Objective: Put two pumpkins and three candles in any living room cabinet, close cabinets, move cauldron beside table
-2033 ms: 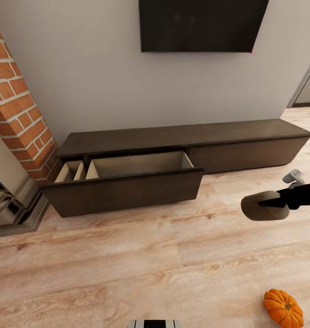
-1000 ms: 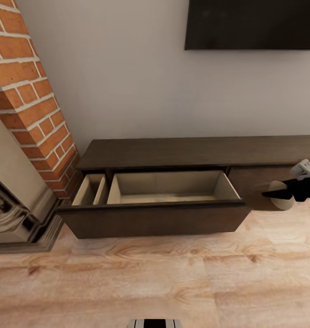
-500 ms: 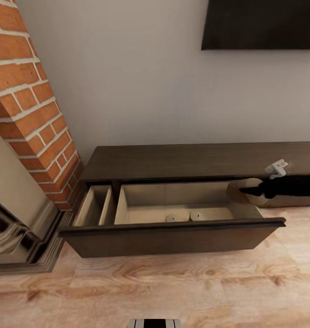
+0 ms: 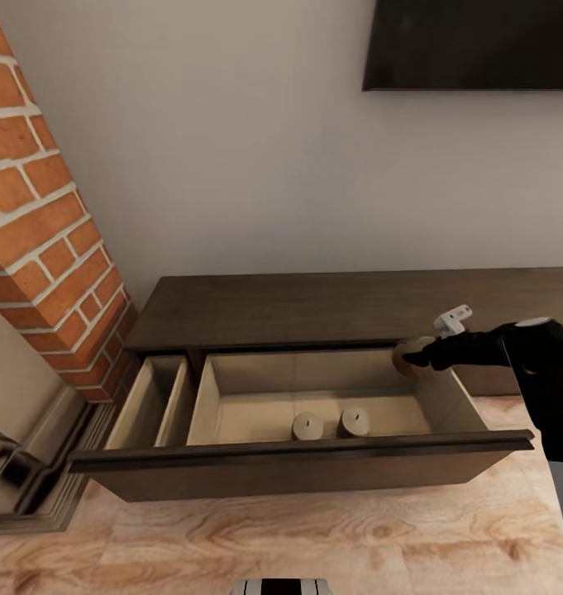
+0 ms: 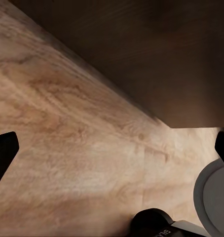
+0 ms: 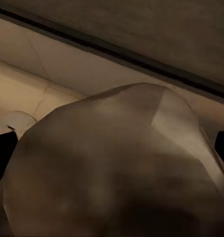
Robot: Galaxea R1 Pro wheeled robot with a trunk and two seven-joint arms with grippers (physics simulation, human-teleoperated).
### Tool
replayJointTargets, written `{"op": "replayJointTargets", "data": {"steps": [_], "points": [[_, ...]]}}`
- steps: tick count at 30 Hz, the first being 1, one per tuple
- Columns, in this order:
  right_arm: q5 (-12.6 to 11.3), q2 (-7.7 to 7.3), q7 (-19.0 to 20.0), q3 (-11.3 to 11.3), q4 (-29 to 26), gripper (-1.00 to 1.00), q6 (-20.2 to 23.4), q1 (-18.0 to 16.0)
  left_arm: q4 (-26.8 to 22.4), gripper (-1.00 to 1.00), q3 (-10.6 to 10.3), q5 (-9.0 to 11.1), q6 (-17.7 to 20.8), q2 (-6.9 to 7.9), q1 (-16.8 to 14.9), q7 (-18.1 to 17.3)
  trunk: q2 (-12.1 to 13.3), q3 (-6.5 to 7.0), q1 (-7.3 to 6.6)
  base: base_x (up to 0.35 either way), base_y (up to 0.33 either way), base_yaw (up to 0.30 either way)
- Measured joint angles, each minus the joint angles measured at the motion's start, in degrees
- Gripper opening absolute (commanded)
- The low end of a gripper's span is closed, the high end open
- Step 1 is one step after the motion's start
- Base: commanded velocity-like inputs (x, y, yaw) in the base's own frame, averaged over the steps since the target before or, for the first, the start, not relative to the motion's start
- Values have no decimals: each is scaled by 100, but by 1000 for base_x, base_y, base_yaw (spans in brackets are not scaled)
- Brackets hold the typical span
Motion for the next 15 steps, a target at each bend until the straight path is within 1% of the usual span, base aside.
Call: {"op": "replayJointTargets", "data": {"steps": [2, 3, 6, 9, 12, 15], "points": [[67, 8, 8, 7, 269, -100, -147, 0, 1, 100, 0, 0, -2, -1, 0, 0, 0, 0, 0, 15, -35, 0], [56, 10, 15, 14, 369, -100, -238, 0, 4, 100, -1, 0, -3, -3, 0, 0, 0, 0, 1, 6, -115, 0], [76, 16, 18, 26, 548, -100, -352, -2, 1, 100, 1, 1, -3, -5, 1, 2, 0, 0, 0, 3, -190, 0], [78, 19, 18, 40, 757, -100, -456, -1, 6, 100, 3, 5, -3, 0, 0, 0, 0, 0, 1, 1, -83, 0], [70, 15, 15, 142, 924, -100, -558, -1, 8, 100, 6, 10, -3, 2, 0, 0, 0, 0, 0, 16, -48, 0], [64, 22, 17, 264, 1004, -100, -618, 0, 9, 100, 5, 10, -3, 0, 0, 4, 0, 0, 0, 88, -135, 0]]}}
